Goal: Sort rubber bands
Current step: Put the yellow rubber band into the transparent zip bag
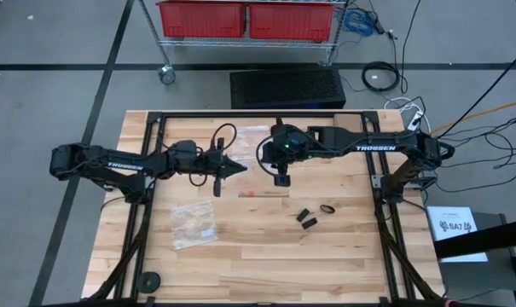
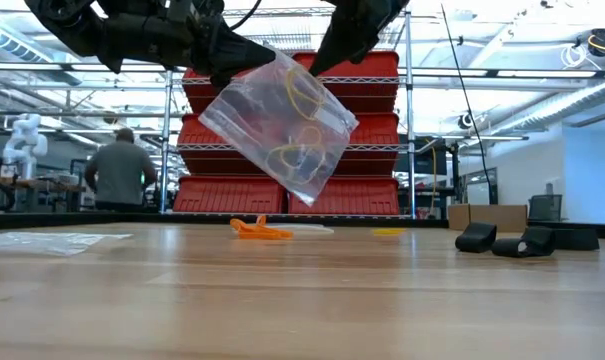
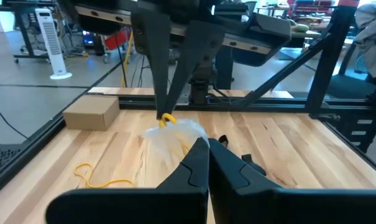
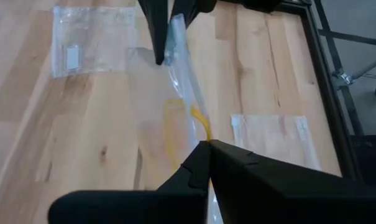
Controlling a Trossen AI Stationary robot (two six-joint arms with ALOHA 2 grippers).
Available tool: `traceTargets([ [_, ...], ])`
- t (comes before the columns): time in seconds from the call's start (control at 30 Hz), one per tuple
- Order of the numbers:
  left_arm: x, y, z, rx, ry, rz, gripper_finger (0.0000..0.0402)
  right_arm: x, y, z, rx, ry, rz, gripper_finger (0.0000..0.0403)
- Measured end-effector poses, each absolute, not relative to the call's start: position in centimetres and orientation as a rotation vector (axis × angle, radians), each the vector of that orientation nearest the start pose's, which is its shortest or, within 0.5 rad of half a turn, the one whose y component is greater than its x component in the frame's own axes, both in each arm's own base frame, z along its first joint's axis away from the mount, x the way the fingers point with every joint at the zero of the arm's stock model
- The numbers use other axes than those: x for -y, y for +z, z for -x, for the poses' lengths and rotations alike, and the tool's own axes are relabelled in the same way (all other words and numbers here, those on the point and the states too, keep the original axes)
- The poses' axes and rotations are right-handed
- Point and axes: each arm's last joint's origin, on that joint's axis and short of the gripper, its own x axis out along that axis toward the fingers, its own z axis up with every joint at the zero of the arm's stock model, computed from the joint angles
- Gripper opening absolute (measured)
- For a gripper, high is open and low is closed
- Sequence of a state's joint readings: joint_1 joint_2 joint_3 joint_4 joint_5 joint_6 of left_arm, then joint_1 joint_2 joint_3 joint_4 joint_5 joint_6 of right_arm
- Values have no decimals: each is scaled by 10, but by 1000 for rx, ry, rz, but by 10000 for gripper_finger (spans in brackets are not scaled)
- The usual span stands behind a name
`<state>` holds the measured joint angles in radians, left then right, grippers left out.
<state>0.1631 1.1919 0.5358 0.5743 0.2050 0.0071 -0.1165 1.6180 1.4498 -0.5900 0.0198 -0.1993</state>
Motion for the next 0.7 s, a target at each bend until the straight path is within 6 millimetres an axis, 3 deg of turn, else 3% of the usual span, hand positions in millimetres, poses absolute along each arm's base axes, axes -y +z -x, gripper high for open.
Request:
traceTargets([
  [0.4, -35, 239, -247, -80, -43, 7, 0, 48, 318, -351, -772, -27, 154, 0],
  [0.7, -35, 239, -247, -80, -42, 7, 0, 40, 319, -352, -757, 64, 101, 0],
])
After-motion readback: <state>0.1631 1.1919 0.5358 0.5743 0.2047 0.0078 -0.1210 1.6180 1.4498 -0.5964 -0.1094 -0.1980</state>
